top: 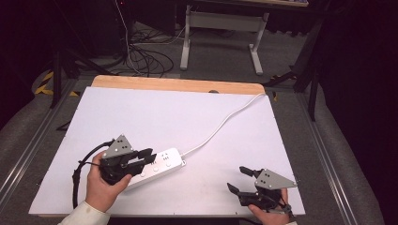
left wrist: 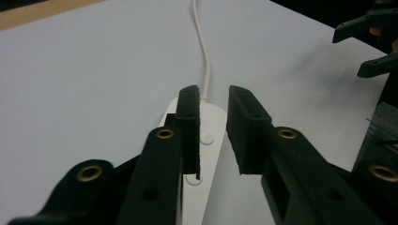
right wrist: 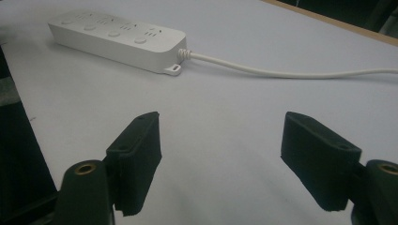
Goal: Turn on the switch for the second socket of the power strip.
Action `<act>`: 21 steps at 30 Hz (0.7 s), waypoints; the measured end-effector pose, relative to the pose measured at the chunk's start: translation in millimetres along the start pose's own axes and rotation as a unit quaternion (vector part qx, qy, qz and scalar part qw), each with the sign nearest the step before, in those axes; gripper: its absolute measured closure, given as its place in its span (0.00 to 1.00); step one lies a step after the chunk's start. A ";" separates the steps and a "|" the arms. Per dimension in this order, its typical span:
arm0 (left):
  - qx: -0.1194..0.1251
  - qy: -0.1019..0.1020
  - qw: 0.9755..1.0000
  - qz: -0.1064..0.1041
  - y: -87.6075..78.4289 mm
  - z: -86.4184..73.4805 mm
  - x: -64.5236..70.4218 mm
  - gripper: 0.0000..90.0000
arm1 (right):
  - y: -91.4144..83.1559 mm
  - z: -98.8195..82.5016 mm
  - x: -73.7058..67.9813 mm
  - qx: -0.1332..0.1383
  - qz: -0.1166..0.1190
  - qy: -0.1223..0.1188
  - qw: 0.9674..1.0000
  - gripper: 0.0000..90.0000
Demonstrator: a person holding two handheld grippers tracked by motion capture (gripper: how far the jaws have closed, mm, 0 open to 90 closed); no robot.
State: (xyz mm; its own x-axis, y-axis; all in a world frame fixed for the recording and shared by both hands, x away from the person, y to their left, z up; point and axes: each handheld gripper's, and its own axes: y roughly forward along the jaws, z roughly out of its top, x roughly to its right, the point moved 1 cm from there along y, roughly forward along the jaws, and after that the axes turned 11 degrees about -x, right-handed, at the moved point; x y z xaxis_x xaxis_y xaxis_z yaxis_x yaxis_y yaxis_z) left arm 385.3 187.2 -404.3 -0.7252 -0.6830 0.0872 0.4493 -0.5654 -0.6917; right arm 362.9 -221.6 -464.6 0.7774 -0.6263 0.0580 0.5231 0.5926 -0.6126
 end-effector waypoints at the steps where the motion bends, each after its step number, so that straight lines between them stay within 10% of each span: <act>1: -0.004 -0.004 1.000 -0.007 1.9 0.2 -0.7 0.88 | 0.0 0.0 0.1 0.000 0.000 0.001 1.000 0.33; 21: -0.131 0.023 0.991 -0.009 36.7 3.3 -3.0 1.00 | 0.1 -0.1 0.5 0.001 0.005 0.002 1.000 0.33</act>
State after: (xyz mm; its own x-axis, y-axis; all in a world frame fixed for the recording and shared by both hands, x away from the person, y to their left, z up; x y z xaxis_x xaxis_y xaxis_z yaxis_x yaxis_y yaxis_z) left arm 405.7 167.0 -427.6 -0.7580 -0.6481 0.0727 0.2891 -0.4338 -0.8534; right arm 363.3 -221.9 -464.8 0.7806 -0.6231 0.0491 0.5169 0.5995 -0.6111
